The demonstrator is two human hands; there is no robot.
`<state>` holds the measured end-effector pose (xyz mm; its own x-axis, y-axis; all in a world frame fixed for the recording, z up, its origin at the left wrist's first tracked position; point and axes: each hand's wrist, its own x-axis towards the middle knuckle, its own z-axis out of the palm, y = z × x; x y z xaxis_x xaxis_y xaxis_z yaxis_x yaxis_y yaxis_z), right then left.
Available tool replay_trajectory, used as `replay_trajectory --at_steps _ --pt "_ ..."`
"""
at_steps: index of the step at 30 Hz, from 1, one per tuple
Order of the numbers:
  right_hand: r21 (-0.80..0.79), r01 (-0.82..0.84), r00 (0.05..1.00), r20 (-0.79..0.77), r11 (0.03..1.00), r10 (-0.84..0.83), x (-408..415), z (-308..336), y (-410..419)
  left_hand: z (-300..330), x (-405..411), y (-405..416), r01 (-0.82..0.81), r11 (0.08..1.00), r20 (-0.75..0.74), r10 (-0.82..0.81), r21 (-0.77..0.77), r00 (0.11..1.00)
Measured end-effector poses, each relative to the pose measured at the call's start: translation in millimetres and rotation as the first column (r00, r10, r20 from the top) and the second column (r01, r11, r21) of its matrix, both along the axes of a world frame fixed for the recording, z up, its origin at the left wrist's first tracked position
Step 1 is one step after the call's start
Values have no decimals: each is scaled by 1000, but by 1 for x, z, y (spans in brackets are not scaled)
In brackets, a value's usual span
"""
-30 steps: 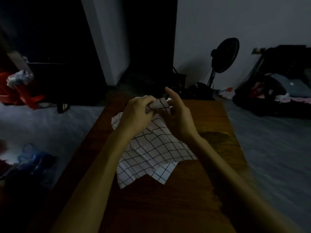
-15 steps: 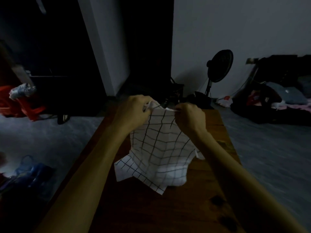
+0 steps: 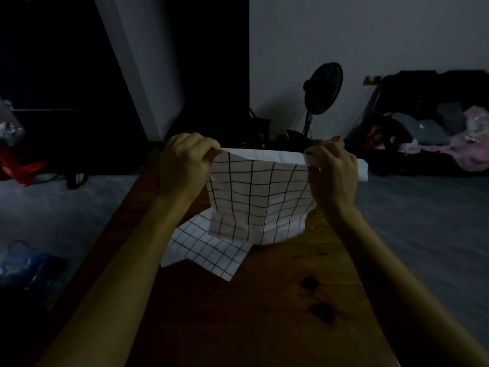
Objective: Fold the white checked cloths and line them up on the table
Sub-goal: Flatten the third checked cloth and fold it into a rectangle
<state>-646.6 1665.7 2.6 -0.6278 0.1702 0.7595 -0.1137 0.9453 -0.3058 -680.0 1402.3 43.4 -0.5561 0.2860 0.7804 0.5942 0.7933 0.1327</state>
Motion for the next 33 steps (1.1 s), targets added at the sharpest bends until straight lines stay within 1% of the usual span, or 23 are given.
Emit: replay_trajectory --at_steps 4,7,11,15,18,21,24,27,33 --pt "6 50 999 2 999 -50 42 -22 8 -23 27 7 62 998 46 -61 -24 997" --pt "7 73 997 33 997 -73 78 -39 6 -43 45 2 123 992 103 -118 -38 988" --pt "4 110 986 129 994 -109 128 -70 -3 -81 74 -8 195 974 231 -164 -115 959" --pt "4 97 950 298 995 -94 178 -108 -14 -123 103 -20 263 950 403 -177 -167 898" --pt "-22 86 894 442 996 -67 211 -133 -23 -152 130 -27 264 942 495 -131 -208 859" --pt "1 92 830 552 996 -77 238 -155 -31 -181 155 -37 252 937 569 -74 -240 819" --pt "2 97 789 610 995 -78 261 -179 -40 -204 178 -45 273 922 641 -38 -273 767" --pt "-6 106 753 654 994 -77 282 -198 -45 -221 197 -52 258 914 700 38 -313 714" --pt "44 110 651 752 993 -106 305 -213 -47 -241 216 -57 292 881 776 123 -372 619"
